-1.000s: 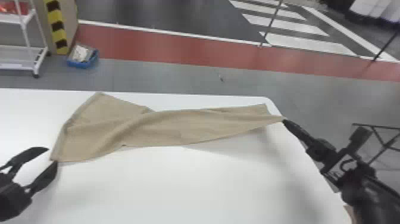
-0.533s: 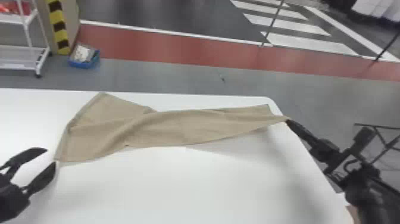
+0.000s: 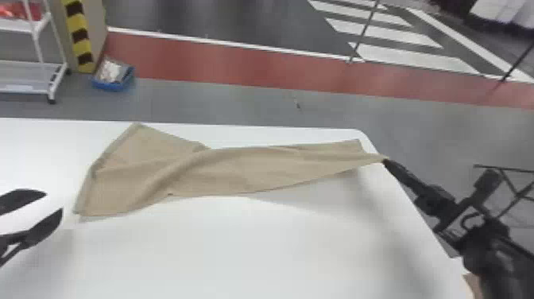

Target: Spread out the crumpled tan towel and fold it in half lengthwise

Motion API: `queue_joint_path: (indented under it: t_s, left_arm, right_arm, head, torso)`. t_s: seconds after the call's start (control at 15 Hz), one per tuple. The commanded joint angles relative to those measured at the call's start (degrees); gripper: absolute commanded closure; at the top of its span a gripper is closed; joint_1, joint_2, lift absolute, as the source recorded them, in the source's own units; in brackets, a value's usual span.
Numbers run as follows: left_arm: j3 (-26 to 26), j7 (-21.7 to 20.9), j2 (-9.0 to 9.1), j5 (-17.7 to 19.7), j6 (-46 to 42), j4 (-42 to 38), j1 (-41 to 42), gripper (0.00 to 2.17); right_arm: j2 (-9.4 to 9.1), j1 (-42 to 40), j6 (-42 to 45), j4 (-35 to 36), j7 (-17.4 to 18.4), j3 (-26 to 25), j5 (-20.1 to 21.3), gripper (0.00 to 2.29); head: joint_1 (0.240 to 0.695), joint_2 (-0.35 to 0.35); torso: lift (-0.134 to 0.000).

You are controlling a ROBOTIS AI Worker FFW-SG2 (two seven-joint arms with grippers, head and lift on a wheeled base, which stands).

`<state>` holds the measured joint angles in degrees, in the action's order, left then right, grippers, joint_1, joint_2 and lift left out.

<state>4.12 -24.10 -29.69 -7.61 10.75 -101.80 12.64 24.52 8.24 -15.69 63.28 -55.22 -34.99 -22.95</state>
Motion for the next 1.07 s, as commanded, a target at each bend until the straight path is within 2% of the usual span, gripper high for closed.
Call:
queue_joint_path:
  t_s: [0.0, 0.13, 0.4, 0.53, 1.0]
  left_arm:
    - [-0.26, -1.91, 1.12, 3.65, 9.60, -1.12, -0.95, 0.68]
    - [-0.43, -4.20, 2.09, 5.59, 15.23, -2.09, -1.74, 0.68]
    - [-1.05, -4.90, 2.35, 9.54, 15.76, -4.02, -1.74, 0.69]
    - [-1.57, -5.25, 3.50, 11.48, 17.34, -4.55, -1.92, 0.69]
    - [1.68, -3.93, 6.40, 9.37, 17.51, -2.97, -4.91, 0.69]
  right_arm:
    - [0.01, -0.07, -0.09, 0.00, -0.06, -0.08, 0.01, 1.51]
    - [0.01, -0.07, -0.09, 0.00, -0.06, 0.00, 0.10, 1.51]
    - [0.01, -0.15, 0.08, 0.00, -0.15, 0.00, 0.01, 1.51]
    - [0.01, -0.24, 0.08, 0.00, -0.15, 0.00, -0.08, 1.51]
    - [0.01, -0.24, 0.44, 0.00, -0.24, 0.09, 0.36, 1.51]
  head:
    - [0.695, -0.287]
    - [0.695, -0.284]
    - [0.695, -0.297]
    - [0.695, -0.304]
    - [0.695, -0.331]
  torso:
    - [-0.124]
    - [-0.124]
    - [-0.124]
    - [-0.124]
    - [-0.124]
